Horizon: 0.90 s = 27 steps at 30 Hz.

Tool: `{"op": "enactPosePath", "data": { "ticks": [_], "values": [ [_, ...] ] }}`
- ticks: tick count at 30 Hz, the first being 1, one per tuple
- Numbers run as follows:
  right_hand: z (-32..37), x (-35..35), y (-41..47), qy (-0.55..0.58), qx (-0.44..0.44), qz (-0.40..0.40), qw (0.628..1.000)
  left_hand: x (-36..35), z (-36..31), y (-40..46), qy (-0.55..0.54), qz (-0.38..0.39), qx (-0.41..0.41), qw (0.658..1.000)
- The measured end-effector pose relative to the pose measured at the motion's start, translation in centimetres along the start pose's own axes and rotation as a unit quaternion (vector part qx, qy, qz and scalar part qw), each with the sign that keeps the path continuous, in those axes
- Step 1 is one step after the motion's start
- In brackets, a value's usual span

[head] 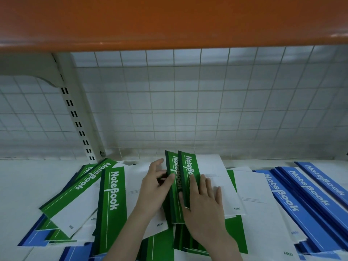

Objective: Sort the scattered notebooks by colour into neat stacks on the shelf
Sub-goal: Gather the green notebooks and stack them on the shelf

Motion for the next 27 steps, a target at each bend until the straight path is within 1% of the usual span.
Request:
{"op": "enactPosePath", "data": {
  "ticks": [2, 4, 9, 11, 13, 14, 15, 16, 18, 19, 21, 22, 24, 27],
  "values": [
    [0.9, -0.2, -0.5, 0.008, 0.012, 0.011, 1.000, -0.9, -0.3, -0.2, -0.034, 0.042, -0.004, 0.999],
    [1.7, -0.5, -0.9, 0.016, 0.031, 0.034, 0.999, -1.3, -0.4, -0.2, -0.043, 0.071, -0.001, 0.997],
    [2.9, -0.7, -1.8, 0.055, 0.095, 0.105, 0.988, -0.9, 0.4, 0.3, -0.038, 0.079, 0.036, 0.996],
    [3.4, -0.3, -2.2, 0.092, 0.118, 0.120, 0.981, -0.5, 0.4, 0.3, -0.062, 0.058, 0.046, 0.995],
    [3.3, 1.1, -2.2, 0.175, 0.120, 0.100, 0.972, 0.3, 0.4, 0.4, -0.097, 0.023, 0.065, 0.993],
    [2.8, 2.1, -2.0, 0.233, 0.112, 0.076, 0.963, 0.5, 0.4, 0.4, -0.113, 0.012, 0.072, 0.991],
    [1.9, 3.0, -1.6, 0.267, 0.096, 0.047, 0.958, 0.7, 0.3, 0.4, -0.121, 0.006, 0.080, 0.989],
    [0.9, 3.7, -1.1, 0.262, 0.079, 0.012, 0.962, 1.0, 0.4, 0.4, -0.125, 0.001, 0.089, 0.988],
    [-1.4, 4.8, -0.1, 0.176, 0.027, -0.045, 0.983, 1.6, 0.6, 0.3, -0.128, -0.010, 0.109, 0.986],
    [-2.8, 4.8, 0.3, 0.129, -0.011, -0.055, 0.990, 1.9, 0.8, 0.3, -0.126, -0.014, 0.118, 0.985],
    [-4.9, 4.7, 1.0, 0.050, -0.084, -0.061, 0.993, 2.2, 1.0, 0.4, -0.127, -0.009, 0.130, 0.983],
    [-5.5, 4.7, 1.1, 0.027, -0.107, -0.062, 0.992, 2.3, 1.1, 0.5, -0.131, -0.003, 0.135, 0.982],
    [-6.0, 4.6, 1.2, 0.007, -0.127, -0.056, 0.990, 2.2, 1.1, 0.6, -0.126, 0.013, 0.139, 0.982],
    [-5.9, 4.5, 1.5, 0.002, -0.126, -0.055, 0.991, 1.9, 1.2, 0.6, -0.105, 0.036, 0.140, 0.984]
  ]
}}
Point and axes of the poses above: each hand's wrist, its own y-axis towards the middle knuckle, its own x-axis out of the back of the hand, z = x × y, the point moved 9 cm from there along y, towards the middle knuckle, and after that the axes turned 5 degrees about -x, right-handed, at the moved point
